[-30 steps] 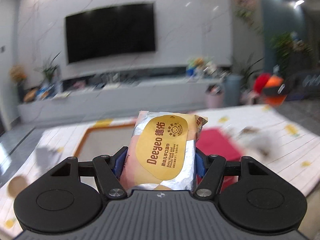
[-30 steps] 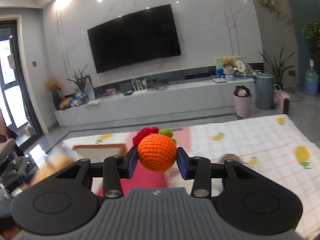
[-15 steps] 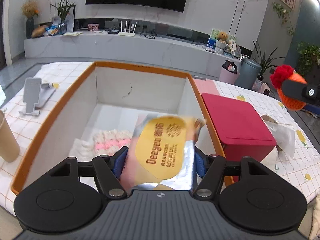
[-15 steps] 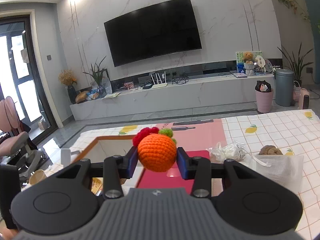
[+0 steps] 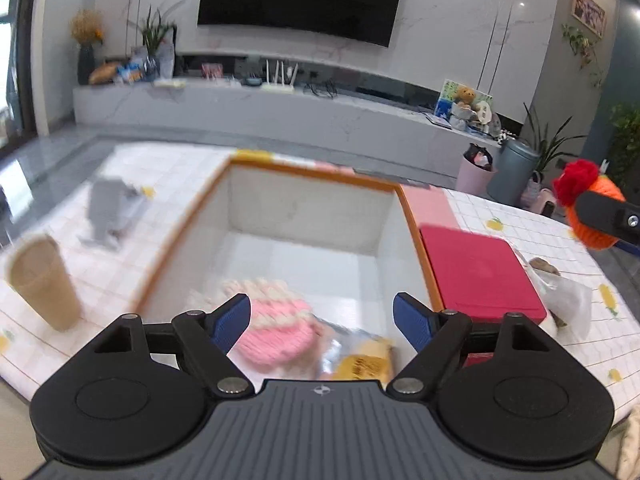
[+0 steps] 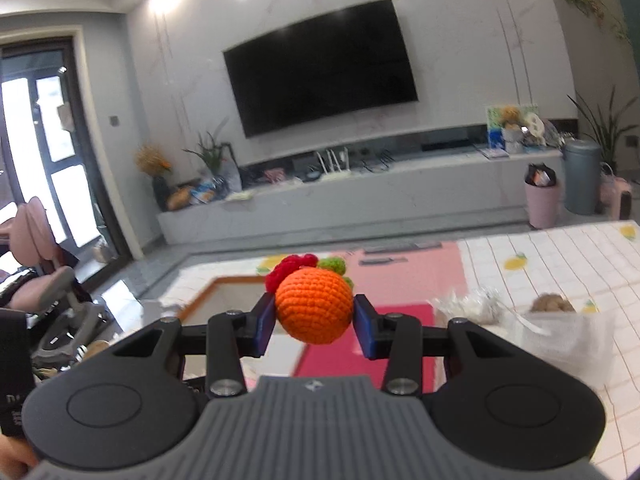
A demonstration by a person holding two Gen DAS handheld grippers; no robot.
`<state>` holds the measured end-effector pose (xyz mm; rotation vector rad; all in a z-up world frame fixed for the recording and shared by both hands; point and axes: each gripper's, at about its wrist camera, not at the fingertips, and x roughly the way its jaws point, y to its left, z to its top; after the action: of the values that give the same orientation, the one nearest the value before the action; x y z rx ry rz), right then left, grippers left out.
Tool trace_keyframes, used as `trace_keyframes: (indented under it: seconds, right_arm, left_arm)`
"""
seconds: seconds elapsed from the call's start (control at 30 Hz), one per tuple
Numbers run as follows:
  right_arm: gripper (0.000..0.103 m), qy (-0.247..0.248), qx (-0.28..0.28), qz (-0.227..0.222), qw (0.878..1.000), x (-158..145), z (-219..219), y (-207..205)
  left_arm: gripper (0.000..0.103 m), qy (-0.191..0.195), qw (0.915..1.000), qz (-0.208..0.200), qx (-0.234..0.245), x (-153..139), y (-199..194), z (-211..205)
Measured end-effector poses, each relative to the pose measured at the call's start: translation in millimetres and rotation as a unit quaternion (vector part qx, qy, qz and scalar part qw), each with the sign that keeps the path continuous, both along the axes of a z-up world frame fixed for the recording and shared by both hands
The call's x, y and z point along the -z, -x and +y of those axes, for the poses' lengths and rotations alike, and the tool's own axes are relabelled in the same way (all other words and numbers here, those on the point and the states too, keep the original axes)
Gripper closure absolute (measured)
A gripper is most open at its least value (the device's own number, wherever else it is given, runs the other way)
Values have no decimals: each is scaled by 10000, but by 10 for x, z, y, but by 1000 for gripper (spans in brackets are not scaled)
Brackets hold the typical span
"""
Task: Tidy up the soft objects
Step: 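Open the left gripper to drop the Deeyeo packet into the box, then lower the orange ball into the box and open the right gripper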
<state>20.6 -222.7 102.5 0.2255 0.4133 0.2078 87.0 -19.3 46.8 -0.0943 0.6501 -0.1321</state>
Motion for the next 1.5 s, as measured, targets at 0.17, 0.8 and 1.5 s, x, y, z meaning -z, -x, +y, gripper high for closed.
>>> trace_keyframes:
  seconds: [0.17, 0.8, 1.5]
  right_arm:
    - [62, -12, -288, -145, 9995, -160, 133, 127]
    - [61, -883, -1675, 1008, 9767, 724, 1332, -325]
    - [46, -200, -1736, 1363, 9751, 1145, 2034, -622]
  left_arm:
    - [8, -828, 9941, -377, -585, -300, 159, 90]
    - [8, -1447, 9865, -42, -760, -52, 76, 768]
    - [12, -743, 9902, 239, -1154, -43, 113, 1213]
